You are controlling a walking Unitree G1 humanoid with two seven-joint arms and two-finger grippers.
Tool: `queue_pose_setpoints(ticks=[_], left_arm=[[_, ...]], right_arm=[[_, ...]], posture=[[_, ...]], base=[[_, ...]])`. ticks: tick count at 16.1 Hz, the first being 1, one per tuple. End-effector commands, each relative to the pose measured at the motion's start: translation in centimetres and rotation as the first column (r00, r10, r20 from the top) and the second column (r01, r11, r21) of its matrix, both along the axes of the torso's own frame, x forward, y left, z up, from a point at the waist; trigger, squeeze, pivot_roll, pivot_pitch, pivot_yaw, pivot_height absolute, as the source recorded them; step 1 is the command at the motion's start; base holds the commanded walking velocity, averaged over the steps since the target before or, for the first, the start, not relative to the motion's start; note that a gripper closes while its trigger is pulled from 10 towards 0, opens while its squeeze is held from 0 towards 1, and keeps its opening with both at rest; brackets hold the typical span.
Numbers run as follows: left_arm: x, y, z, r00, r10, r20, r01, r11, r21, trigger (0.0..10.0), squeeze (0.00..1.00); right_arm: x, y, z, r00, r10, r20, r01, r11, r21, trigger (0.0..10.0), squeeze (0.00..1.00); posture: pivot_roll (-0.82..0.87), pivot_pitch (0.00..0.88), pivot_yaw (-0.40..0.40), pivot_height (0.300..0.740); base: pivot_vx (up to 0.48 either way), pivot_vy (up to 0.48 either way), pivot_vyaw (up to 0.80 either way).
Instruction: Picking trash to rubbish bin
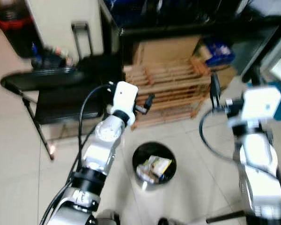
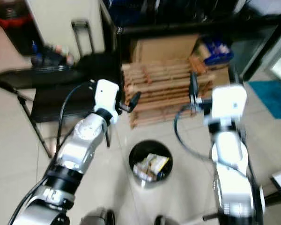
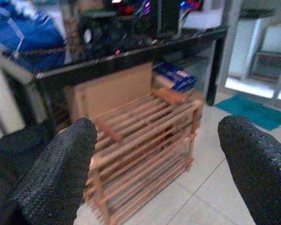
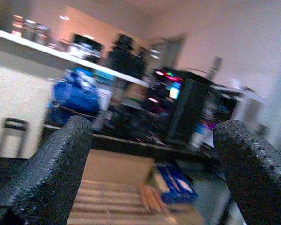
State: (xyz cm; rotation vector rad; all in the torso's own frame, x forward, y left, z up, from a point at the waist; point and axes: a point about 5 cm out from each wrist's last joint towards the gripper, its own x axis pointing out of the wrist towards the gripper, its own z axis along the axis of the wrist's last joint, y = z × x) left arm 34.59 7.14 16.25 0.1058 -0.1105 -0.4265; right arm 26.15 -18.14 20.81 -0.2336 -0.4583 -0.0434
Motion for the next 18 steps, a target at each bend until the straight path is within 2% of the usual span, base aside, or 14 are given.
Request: queue_pose_setpoints(ticks=[1, 4, 7, 16, 18], left_arm=[[0.0, -1.3, 0.5, 0.999, -0.027, 0.025, 0.027, 1.0, 0.007, 10.0, 0.0], [0.2, -3.0, 1.3, 0.998, -0.058, 0.041, 0.06, 0.996, -0.06, 10.0, 0.0], [0.6, -3.3, 1.4, 0.998, -0.052, 0.042, 0.056, 0.996, -0.076, 10.0, 0.0], [1.0, -3.9, 1.3, 0.998, -0.053, 0.035, 0.056, 0.994, -0.091, 10.0, 0.0], [1.0, -4.0, 1.1, 0.997, -0.067, 0.032, 0.069, 0.994, -0.083, 10.0, 0.0]], right_arm=[[-0.7, -0.6, 0.2, 0.999, -0.047, -0.012, 0.047, 0.999, 0.001, 10.0, 0.0], [-1.7, -0.5, 1.1, 0.997, -0.08, -0.024, 0.08, 0.997, 0.012, 10.0, 0.0], [-1.9, -0.4, 1.9, 0.996, -0.091, -0.024, 0.091, 0.996, 0.013, 10.0, 0.0], [-1.7, -0.2, 1.8, 0.991, -0.116, -0.062, 0.117, 0.993, 0.01, 10.0, 0.0], [-1.8, 0.1, 1.6, 0.991, -0.114, -0.071, 0.116, 0.993, 0.019, 10.0, 0.0]], posture=[[0.1, 0.034, -0.032, 0.74], [0.07, 0.024, -0.031, 0.74], [0.07, 0.014, -0.029, 0.74], [0.06, 0.022, -0.021, 0.74], [0.05, 0.025, -0.014, 0.74]], base=[[0.0, 0.0, -0.8], [0.0, 0.0, -0.8], [0.0, 0.0, -0.8], [0.0, 0.0, -0.8], [0.0, -0.135, -0.2]])
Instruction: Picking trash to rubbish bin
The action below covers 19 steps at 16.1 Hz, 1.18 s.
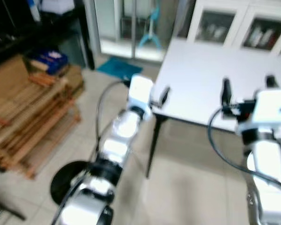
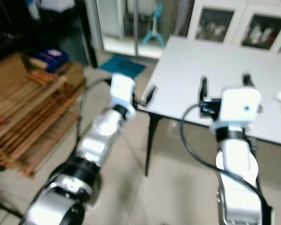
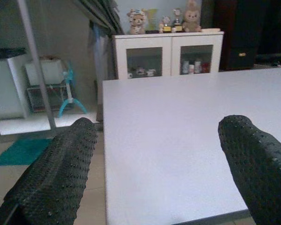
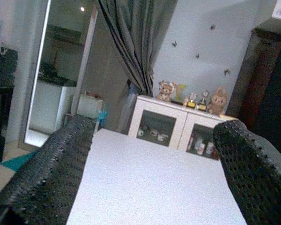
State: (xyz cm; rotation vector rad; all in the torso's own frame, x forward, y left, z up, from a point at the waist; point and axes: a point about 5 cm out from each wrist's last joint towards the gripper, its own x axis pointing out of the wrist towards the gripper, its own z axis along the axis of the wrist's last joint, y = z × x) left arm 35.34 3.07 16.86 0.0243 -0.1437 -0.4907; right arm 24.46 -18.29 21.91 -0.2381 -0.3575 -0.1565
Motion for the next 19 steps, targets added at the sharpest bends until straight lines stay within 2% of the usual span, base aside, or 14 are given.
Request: queue_pose_setpoints(ticks=[1, 16, 19], left_arm=[[0.22, 0.02, 0.47, 1.0, 0.0, 0.015, 0.0, 1.0, 0.0, 10.0, 0.0], [0.54, 0.3, -0.16, 1.0, 0.021, -0.016, -0.021, 0.999, 0.029, 10.0, 0.0], [0.52, 0.1, -0.2, 0.999, 0.01, -0.031, -0.01, 1.0, 0.007, 10.0, 0.0]], right_arm=[[-0.11, 0.44, 0.29, 1.0, 0.008, 0.011, -0.008, 1.0, 0.001, 10.0, 0.0], [-0.09, 1.11, 0.04, 1.0, 0.013, -0.001, -0.013, 1.0, 0.005, 10.0, 0.0], [-0.17, 1.04, -0.01, 1.0, 0.007, -0.002, -0.007, 1.0, 0.007, 10.0, 0.0]], posture=[[0.05, 0.027, -0.01, 0.74], [0.05, 0.039, 0.001, 0.74], [0.05, 0.039, 0.003, 0.74]], base=[[0.0, -0.345, 0.0], [0.0, -0.427, 0.0], [0.0, 0.0, 0.0]])
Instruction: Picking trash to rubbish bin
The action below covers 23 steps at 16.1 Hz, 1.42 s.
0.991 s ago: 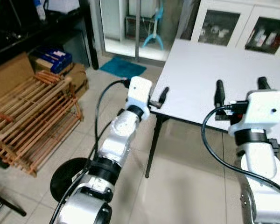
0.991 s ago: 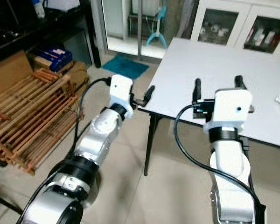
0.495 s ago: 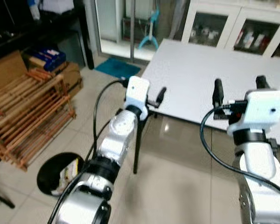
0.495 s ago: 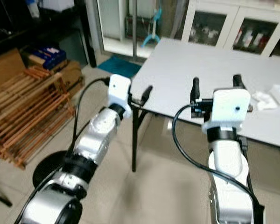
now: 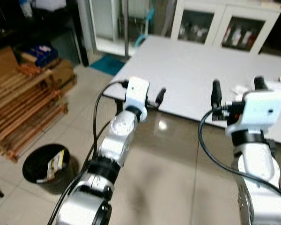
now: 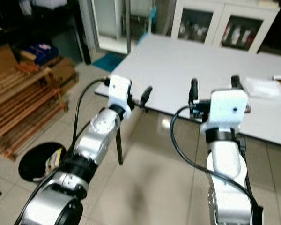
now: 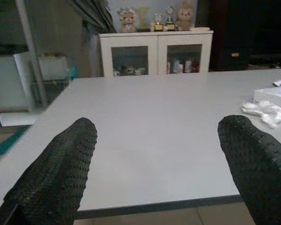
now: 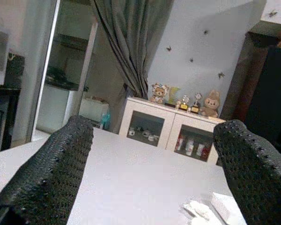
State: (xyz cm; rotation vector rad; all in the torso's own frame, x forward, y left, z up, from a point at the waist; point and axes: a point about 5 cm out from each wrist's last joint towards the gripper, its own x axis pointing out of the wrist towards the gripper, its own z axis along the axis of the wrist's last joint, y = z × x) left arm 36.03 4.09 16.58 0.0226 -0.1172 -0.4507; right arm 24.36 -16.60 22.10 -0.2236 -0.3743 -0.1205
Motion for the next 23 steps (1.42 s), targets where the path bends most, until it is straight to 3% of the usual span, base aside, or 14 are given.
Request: queue_pose_setpoints(ticks=[1, 6, 12, 23], left_arm=[[-0.2, -1.0, 0.3, 0.999, -0.032, 0.0, 0.032, 0.999, -0.01, 10.0, 0.0], [0.0, -1.3, 1.5, 0.998, -0.065, 0.019, 0.066, 0.997, -0.049, 10.0, 0.0], [0.1, -1.2, 1.5, 0.997, -0.071, 0.016, 0.072, 0.996, -0.059, 10.0, 0.0], [0.0, -1.3, 1.6, 0.996, -0.085, 0.024, 0.086, 0.995, -0.048, 10.0, 0.0]], right_arm=[[0.0, -0.7, -0.3, 0.999, -0.039, -0.021, 0.04, 0.999, 0.004, 10.0, 0.0], [0.2, -0.8, -0.2, 0.999, -0.041, -0.022, 0.041, 0.999, 0.003, 10.0, 0.0], [0.4, -0.5, -0.1, 1.0, -0.018, -0.013, 0.018, 1.0, -0.009, 10.0, 0.0], [0.8, -0.1, -0.2, 1.0, -0.017, -0.015, 0.016, 0.999, -0.029, 10.0, 0.0]], posture=[[0.04, 0.037, 0.002, 0.74], [0.05, 0.03, 0.0, 0.74], [0.05, 0.02, -0.003, 0.74], [0.06, 0.026, 0.008, 0.74]], base=[[0.0, 0.0, 0.0], [0.0, 0.0, -0.8], [0.299, 0.0, 0.0], [0.48, 0.0, 0.0]])
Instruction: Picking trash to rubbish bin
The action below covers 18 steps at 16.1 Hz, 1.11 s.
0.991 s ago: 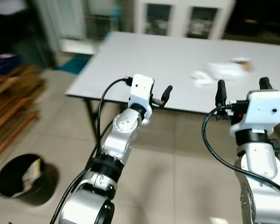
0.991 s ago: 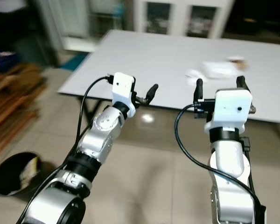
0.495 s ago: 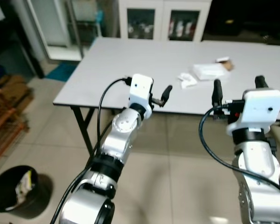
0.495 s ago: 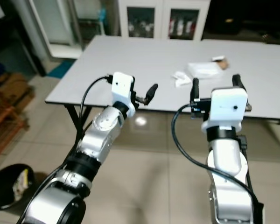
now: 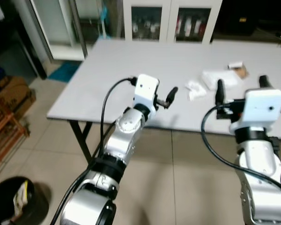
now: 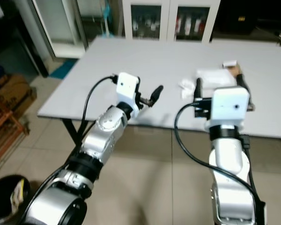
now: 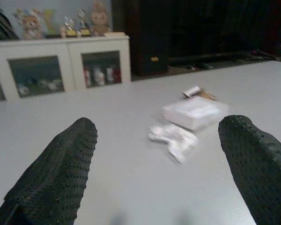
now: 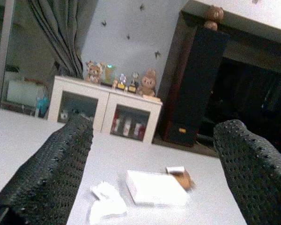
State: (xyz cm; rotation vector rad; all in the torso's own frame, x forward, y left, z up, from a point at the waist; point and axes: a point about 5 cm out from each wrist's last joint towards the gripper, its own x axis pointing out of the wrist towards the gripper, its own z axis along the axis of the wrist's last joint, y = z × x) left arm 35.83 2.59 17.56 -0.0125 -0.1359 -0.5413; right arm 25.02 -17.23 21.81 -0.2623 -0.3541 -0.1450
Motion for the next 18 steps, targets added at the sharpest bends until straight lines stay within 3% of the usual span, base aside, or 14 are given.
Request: queue_pose_setpoints(ticks=[1, 11, 18], left_arm=[[0.2, 0.2, 0.6, 1.0, 0.005, 0.01, -0.005, 1.0, -0.016, 10.0, 0.0], [0.0, 0.2, 0.1, 1.0, 0.0, -0.011, 0.0, 1.0, -0.007, 10.0, 0.0], [-0.1, 0.2, -0.4, 1.0, -0.007, -0.031, 0.007, 1.0, 0.004, 10.0, 0.0]], right_arm=[[0.2, 0.6, 0.0, 1.0, 0.015, -0.002, -0.015, 1.0, 0.003, 10.0, 0.0], [0.3, 0.7, -0.5, 0.999, 0.008, -0.033, -0.008, 1.0, 0.005, 10.0, 0.0], [0.8, 0.1, -1.8, 0.993, -0.045, -0.113, 0.049, 0.998, 0.031, 10.0, 0.0]], posture=[[0.06, 0.023, 0.009, 0.74], [0.06, 0.036, 0.006, 0.74], [0.07, 0.046, 0.006, 0.74]], base=[[0.48, 0.0, 0.0], [0.466, 0.0, 0.0], [0.0, 0.0, 0.0]])
